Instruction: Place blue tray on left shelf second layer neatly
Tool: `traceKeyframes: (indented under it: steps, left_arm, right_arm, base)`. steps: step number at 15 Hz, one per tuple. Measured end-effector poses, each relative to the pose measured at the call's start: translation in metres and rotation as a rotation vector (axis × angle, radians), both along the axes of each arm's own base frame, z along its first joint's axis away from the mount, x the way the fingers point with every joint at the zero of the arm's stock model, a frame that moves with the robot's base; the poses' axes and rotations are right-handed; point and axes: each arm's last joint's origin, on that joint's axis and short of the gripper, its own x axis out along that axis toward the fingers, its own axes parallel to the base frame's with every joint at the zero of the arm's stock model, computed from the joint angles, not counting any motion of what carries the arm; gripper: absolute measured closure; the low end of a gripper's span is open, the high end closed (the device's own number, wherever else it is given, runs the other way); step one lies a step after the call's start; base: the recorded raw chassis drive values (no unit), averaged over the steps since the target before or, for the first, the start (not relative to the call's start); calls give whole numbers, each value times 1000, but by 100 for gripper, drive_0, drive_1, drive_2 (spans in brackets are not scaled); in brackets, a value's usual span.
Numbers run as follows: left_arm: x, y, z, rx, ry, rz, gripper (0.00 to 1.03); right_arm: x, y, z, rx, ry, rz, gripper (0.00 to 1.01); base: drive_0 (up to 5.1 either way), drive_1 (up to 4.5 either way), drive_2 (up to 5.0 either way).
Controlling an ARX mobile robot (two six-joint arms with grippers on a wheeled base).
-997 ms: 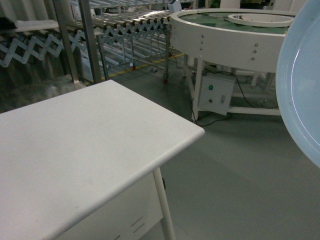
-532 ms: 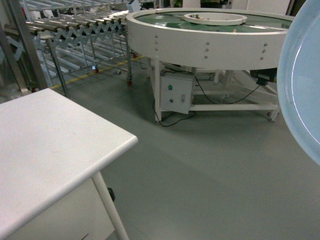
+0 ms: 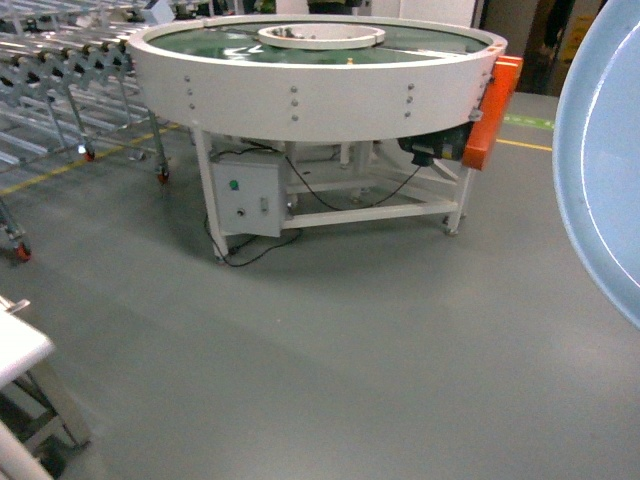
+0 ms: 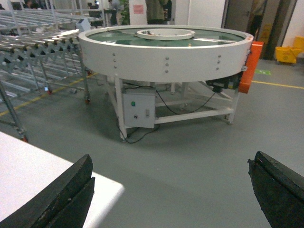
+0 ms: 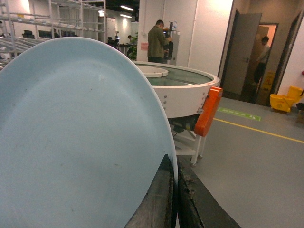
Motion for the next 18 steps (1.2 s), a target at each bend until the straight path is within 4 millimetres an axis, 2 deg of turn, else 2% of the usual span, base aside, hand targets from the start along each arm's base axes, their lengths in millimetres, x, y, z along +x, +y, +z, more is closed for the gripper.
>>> traceKeyframes:
  steps: [18]
  left_arm:
    - [0,0,0,0,1,-1,5]
  right_arm:
    - [0,0,0,0,3,0,99]
  base:
    - [266,-124,-598]
